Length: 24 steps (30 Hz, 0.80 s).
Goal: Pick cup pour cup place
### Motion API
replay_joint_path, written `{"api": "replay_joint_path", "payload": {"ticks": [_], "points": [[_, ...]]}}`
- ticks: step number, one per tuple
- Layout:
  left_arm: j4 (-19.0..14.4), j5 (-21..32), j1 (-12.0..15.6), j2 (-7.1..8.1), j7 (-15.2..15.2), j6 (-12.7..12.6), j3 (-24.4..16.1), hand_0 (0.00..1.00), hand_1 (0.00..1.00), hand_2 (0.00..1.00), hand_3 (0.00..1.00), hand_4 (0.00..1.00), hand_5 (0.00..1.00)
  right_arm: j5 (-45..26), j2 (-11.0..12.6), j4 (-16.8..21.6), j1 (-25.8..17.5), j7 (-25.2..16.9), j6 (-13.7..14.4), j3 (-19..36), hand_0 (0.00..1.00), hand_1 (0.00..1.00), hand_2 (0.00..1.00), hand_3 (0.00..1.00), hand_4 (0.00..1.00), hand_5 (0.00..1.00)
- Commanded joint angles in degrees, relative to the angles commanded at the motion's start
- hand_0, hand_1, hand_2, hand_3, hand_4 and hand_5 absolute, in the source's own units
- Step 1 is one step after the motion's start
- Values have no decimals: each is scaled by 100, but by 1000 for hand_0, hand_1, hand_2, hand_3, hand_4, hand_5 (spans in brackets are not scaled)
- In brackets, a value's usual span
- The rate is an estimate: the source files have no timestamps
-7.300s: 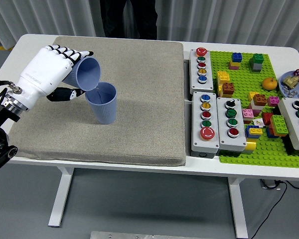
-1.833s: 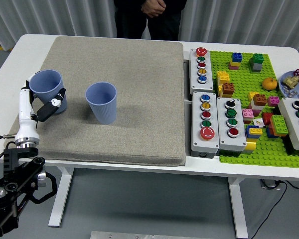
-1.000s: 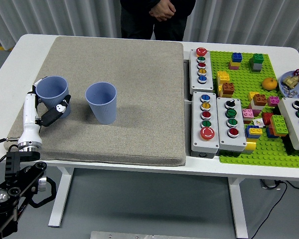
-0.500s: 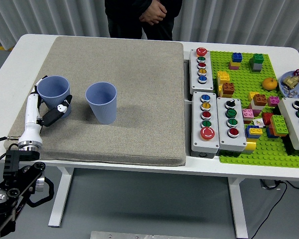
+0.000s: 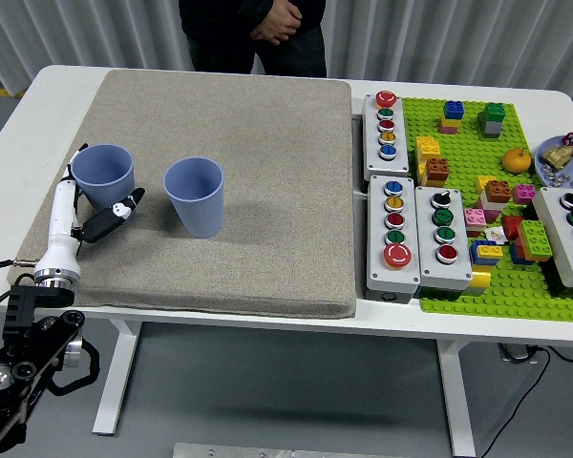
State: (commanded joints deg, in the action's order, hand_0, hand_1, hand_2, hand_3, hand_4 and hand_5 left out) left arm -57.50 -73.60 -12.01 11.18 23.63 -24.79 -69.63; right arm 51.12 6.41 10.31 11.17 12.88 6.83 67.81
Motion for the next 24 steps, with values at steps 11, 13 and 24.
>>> {"api": "replay_joint_path", "payload": {"ticks": [11,13,24], "points": [[-125,-80,114,32,18,-12,-160,827,876,998,998,961,414,5,3,0,5,1,2,14,742,710,731,648,219,426],[-171,-172,146,43,10,-16,-190,829,878,998,998,968,432,2,5,0,3,-1,2,13,741,711,730,647,219,425],[-376,-117,395,169,19,33,-363,832,880,998,998,997,462,14,3,0,-6,5,0,20,741,710,730,647,218,424]]}}
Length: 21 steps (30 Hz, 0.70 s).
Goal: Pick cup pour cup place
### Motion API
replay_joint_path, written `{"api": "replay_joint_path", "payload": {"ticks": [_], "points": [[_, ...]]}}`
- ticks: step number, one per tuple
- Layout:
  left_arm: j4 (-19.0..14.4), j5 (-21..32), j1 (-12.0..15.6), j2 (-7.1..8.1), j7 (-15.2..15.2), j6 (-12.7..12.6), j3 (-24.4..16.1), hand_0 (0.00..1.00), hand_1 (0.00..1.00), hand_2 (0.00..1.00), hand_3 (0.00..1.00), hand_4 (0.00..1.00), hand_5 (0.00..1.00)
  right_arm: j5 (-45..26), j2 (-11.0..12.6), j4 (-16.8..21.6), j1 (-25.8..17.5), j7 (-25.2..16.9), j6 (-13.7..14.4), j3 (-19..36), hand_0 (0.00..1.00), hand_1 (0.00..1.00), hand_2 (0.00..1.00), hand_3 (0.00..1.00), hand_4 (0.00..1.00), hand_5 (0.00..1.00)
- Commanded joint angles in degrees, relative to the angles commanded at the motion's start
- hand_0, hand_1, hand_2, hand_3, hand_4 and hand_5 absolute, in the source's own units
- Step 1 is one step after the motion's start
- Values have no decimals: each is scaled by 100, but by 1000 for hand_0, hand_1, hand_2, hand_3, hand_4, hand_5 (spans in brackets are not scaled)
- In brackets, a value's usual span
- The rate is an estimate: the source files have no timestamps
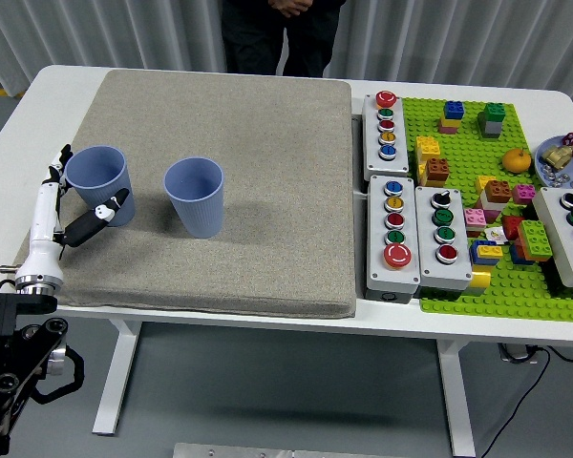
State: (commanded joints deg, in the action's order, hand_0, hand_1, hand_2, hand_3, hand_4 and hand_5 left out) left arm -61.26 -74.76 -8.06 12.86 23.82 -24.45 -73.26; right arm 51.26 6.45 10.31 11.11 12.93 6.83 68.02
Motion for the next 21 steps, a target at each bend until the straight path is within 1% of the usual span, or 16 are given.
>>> {"api": "replay_joint_path", "payload": {"ticks": [4,10,14,17,18,20,21], "points": [[-25,35,70,19,33,13,-122,832,880,998,998,997,462,40,-6,0,-21,6,-6,15,741,710,730,647,218,424],[-260,69,338,125,63,39,-150,834,880,998,998,998,467,81,-14,0,-59,15,-10,35,741,710,730,647,217,421],[-619,74,633,225,69,14,-202,833,881,998,998,998,473,131,-10,0,-69,28,-18,63,742,710,730,646,216,422],[-1046,161,925,312,63,-2,-192,833,881,998,998,998,473,171,-6,0,-69,37,-23,84,742,710,730,646,216,422],[-1142,166,973,326,60,-6,-186,823,865,998,998,998,483,173,-6,0,-69,37,-23,86,742,709,730,645,216,422],[-1392,227,1104,353,80,-27,-175,823,865,998,998,998,483,180,0,0,-64,38,-25,93,742,709,730,645,216,422],[-1524,402,1162,333,116,-27,-211,823,865,998,998,998,483,180,2,0,-61,38,-23,95,742,709,730,645,216,422]]}}
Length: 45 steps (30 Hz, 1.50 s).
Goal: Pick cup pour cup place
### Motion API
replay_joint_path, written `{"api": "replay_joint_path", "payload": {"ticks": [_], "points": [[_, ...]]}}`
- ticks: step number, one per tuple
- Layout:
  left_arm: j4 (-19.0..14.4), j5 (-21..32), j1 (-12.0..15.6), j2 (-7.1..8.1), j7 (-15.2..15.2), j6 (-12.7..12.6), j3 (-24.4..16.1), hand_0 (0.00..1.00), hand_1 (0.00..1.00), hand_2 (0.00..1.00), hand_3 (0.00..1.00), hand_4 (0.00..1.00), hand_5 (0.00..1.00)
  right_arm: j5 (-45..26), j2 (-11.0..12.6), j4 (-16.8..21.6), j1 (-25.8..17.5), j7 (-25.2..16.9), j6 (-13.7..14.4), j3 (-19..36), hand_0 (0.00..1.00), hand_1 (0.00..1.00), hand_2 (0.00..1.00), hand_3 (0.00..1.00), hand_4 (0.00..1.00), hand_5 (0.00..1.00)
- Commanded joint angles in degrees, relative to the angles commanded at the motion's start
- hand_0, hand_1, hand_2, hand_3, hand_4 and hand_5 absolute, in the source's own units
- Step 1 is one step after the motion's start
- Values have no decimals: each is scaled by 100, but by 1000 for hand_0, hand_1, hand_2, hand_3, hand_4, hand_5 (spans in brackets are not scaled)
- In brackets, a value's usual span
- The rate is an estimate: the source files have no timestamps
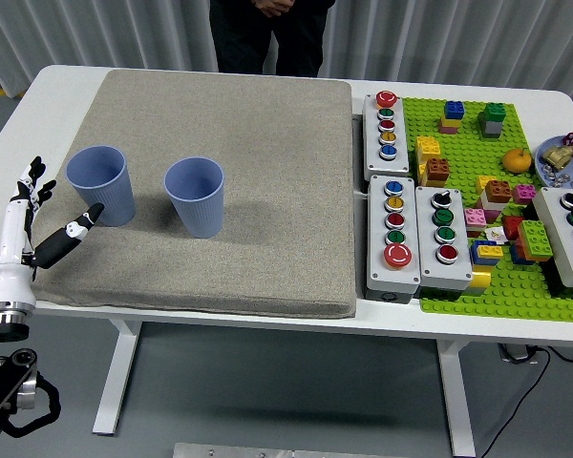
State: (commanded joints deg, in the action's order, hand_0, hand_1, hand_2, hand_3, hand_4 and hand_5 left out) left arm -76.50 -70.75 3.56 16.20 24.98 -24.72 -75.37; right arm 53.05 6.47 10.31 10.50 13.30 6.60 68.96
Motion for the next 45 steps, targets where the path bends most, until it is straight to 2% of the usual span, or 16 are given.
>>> {"api": "replay_joint_path", "payload": {"ticks": [2,3,6,10,12,16,28,32,34,38,39,45], "points": [[-109,298,16,-77,61,76,-125,823,865,998,998,998,483,-2,-1,0,1,-1,1,1,742,709,730,645,216,422],[-128,465,17,-94,74,95,-156,789,832,998,998,998,505,-3,-2,0,1,-1,1,1,742,709,730,645,215,425],[-104,1104,-109,-186,131,280,-450,789,832,998,998,998,505,-16,0,0,10,-5,2,-3,742,709,730,645,215,425],[47,1985,-214,-172,63,620,-607,787,820,993,998,998,514,-54,7,0,20,-15,3,-26,742,709,729,644,214,423],[74,2302,-251,-157,49,683,-654,787,820,993,998,998,514,-90,11,0,28,-23,10,-44,742,709,729,644,214,423],[107,2387,-304,-162,19,739,-607,787,812,994,998,998,524,-115,17,0,41,-29,12,-60,742,708,727,644,213,422],[158,2084,-422,-214,-4,633,-542,782,810,991,998,998,539,-112,13,0,39,-27,19,-55,743,709,727,644,212,418],[45,1844,-564,-201,-13,605,-708,782,810,991,998,998,539,-117,22,0,41,-32,20,-58,743,709,727,644,212,418],[9,1809,-676,-208,-9,614,-822,782,806,984,998,992,572,-121,21,0,39,-32,21,-62,743,708,727,644,212,417],[42,1924,-836,-256,-131,695,-1008,782,806,984,998,992,572,-124,15,0,30,-29,21,-70,743,708,727,644,212,417],[51,1950,-856,-264,-158,705,-1033,770,789,930,908,749,998,-123,14,0,29,-28,21,-71,743,708,727,644,212,418],[128,1875,-931,-278,-279,730,-1162,771,790,929,910,752,998,-126,4,0,2,-27,24,-73,742,707,727,644,212,417]]}}
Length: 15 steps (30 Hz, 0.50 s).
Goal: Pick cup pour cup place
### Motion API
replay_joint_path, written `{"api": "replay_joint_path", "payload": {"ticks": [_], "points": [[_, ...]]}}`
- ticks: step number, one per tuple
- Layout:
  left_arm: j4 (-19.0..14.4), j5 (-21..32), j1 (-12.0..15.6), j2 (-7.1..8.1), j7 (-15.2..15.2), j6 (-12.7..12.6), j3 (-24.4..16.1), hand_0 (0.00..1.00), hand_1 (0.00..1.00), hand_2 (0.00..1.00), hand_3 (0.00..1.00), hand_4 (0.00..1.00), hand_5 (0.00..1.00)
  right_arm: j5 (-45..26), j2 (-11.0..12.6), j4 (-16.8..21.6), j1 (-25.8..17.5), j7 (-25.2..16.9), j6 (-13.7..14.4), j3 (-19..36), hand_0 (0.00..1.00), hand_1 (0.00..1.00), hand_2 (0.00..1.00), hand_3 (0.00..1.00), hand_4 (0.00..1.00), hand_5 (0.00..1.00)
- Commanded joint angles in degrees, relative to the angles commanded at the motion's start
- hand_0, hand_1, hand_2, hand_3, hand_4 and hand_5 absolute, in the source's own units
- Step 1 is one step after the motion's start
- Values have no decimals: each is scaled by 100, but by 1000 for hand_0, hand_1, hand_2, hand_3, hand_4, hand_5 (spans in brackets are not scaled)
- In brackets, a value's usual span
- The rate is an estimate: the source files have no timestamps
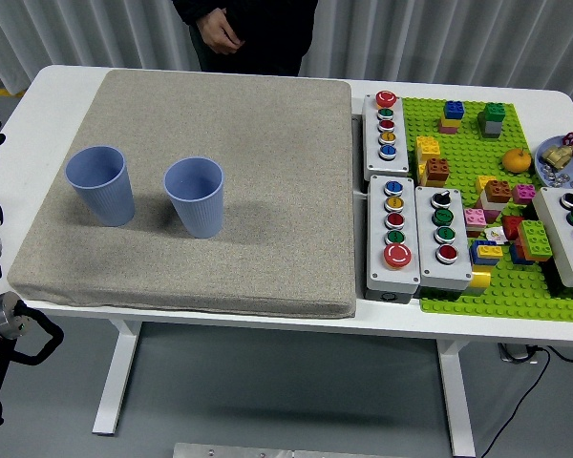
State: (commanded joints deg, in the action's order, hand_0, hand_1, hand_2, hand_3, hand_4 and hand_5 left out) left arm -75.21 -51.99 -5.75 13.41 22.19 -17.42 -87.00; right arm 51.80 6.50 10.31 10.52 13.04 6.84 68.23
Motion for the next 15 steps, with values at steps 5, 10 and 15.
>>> {"api": "replay_joint_path", "payload": {"ticks": [5,10,15], "points": [[7,-29,14,8,-11,5,15,771,790,929,910,752,998,17,-3,0,-7,2,-1,16,742,707,727,644,212,417],[-4,-48,23,29,-16,-13,12,770,792,931,913,758,998,3,1,0,11,-2,1,10,742,707,726,644,213,416],[2,-90,11,27,-7,-54,16,770,793,932,914,758,998,-10,1,0,27,-3,3,6,742,708,726,644,214,415]]}}
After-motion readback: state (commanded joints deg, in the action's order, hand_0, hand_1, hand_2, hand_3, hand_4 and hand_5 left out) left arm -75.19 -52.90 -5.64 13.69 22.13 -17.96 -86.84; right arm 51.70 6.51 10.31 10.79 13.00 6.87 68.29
